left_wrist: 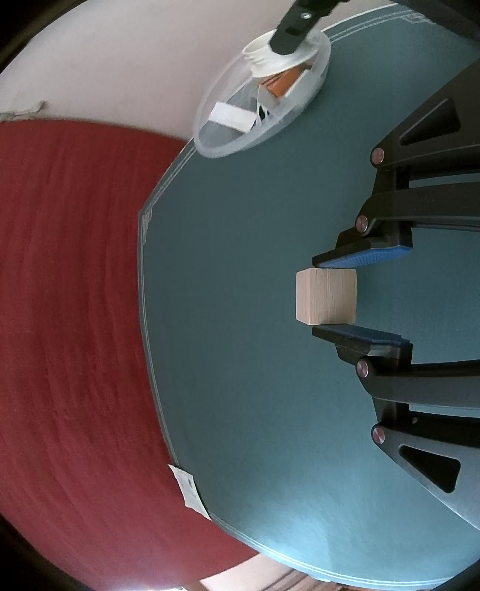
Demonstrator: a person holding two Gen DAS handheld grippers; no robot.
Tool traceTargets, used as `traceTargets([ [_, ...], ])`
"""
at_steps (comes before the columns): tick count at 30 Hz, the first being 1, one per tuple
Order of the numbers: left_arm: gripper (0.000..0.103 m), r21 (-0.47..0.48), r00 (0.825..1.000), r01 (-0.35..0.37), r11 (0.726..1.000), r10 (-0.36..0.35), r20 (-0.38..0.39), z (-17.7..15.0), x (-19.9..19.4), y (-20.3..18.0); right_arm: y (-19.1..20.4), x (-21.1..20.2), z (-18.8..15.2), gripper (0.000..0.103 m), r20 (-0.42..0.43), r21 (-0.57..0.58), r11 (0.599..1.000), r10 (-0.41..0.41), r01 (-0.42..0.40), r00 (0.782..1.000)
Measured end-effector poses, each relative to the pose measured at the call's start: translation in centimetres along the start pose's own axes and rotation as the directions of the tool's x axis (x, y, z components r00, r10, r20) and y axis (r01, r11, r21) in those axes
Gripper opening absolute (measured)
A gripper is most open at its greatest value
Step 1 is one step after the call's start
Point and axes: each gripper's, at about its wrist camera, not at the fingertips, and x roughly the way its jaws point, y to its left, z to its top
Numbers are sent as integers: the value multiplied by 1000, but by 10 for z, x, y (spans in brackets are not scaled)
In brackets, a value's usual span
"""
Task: Organize rigid objects
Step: 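Carry the tan cube and white bowl over the clear bowl with both grippers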
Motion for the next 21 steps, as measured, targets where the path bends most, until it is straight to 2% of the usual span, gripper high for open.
traceTargets([
  [8,31,48,1000,23,999,-23,-1,5,-3,-30,-45,-2,10,52,29,65,994,-94,91,995],
  [21,31,115,999,52,992,-53,1,9,-6,-70,-91,3,9,52,34,114,976,-188,184,981],
])
